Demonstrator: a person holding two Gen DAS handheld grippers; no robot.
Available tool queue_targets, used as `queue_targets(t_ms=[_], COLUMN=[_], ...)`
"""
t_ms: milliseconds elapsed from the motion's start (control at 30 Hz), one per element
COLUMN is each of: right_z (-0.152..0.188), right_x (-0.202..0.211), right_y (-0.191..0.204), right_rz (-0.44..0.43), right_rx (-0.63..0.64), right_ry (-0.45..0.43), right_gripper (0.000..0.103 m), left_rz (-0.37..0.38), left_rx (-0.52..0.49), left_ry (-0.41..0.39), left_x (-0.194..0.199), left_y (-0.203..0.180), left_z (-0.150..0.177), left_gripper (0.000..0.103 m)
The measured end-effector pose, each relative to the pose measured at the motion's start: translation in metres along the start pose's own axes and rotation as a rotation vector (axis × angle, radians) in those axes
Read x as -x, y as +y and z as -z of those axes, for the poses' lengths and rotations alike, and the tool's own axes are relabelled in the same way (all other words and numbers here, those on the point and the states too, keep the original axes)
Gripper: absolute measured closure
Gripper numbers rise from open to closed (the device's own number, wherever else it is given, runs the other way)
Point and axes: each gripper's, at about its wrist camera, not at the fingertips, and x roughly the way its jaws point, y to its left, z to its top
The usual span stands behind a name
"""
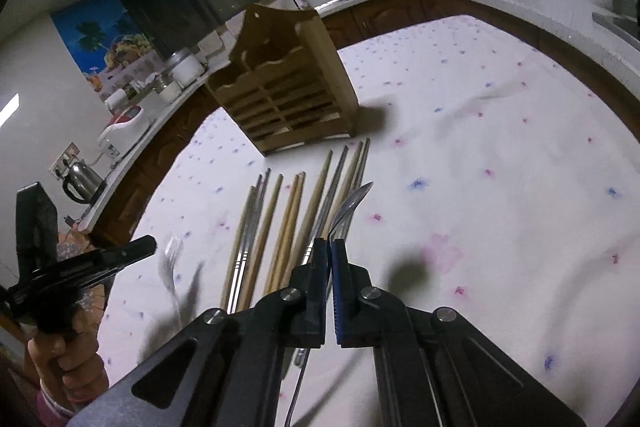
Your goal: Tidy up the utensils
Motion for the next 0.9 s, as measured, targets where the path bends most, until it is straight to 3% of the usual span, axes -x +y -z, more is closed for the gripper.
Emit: queue_targets(t_ms=[200, 367, 433, 633, 800, 833, 867, 900], right_z=[0.002, 0.004, 0.005, 0.009, 0.008, 0.007, 0.009, 0.008], right_x=[0.013, 0.022, 0.023, 0.019, 0.014, 0.013, 0.013, 0.011], right_y=[0.009, 0.010, 0.010, 0.009, 0.008, 0.007, 0.008, 0.006], right_rz=[-0.015, -0.011, -0.014, -0.016, -0.013, -0.013, -0.013, -0.013], right_rx=[0.009, 0.016, 0.013, 0.009, 0.004, 0.002, 0.001, -0.002], right_ry=[-0.025, -0.046, -0.045, -0.029, -0.021, -0.018, -0.017, -0.014], right_gripper=[0.101, 0.101, 0.101, 0.101, 0.101, 0.101, 0.101, 0.101], left_rz=[-0.043, -0.100, -0.107, -0.083, -0.115, -0.126, -0.132, -0.155], left_rx=[-0.011, 0.065, 0.087, 0.146, 0.085, 0.068, 0.058, 0.037], left_ry=[0.008, 0.025, 0.041, 0.114, 0.145, 0.163, 0.177, 0.175], left_x=[0.008, 0.006, -0.001, -0.031, -0.048, -0.055, -0.059, -0.061], left_y=[0.006, 0.034, 0.042, 0.048, 0.031, 0.028, 0.027, 0.025], left_z=[0.010, 0.024, 0.031, 0.036, 0.023, 0.021, 0.020, 0.019], left_gripper=[0.102, 0.066, 0.063, 0.062, 0.061, 0.064, 0.078, 0.085])
